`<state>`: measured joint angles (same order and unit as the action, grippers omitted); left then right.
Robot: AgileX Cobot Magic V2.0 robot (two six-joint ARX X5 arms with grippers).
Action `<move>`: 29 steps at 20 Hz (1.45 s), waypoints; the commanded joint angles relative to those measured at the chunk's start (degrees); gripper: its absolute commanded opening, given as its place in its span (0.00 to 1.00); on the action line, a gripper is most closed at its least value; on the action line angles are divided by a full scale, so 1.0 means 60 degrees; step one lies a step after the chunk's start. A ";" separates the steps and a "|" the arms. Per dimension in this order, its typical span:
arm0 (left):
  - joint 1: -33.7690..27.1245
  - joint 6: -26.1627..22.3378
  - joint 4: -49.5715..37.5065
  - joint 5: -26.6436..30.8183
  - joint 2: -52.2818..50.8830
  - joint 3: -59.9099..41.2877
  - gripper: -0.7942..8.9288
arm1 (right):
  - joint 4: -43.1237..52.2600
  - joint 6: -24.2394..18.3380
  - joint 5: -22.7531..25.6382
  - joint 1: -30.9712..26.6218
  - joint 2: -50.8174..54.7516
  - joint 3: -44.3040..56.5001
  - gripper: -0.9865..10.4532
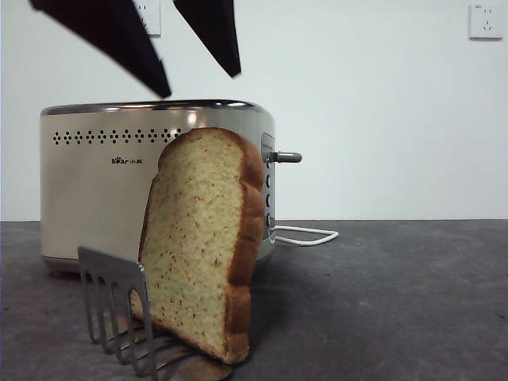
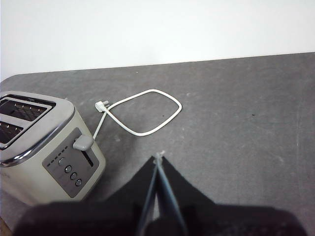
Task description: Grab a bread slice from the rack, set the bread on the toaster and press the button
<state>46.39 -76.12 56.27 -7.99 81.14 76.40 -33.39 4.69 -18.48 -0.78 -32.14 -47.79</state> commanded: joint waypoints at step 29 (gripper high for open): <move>0.0393 -0.0328 0.0772 0.0382 0.1563 -0.0004 0.16 | -0.1158 -0.0867 -0.0455 0.0007 0.0004 -0.0044 0.08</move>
<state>48.56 -77.41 60.49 -5.52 90.28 76.40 -40.62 0.16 -21.04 -0.78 -32.14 -47.81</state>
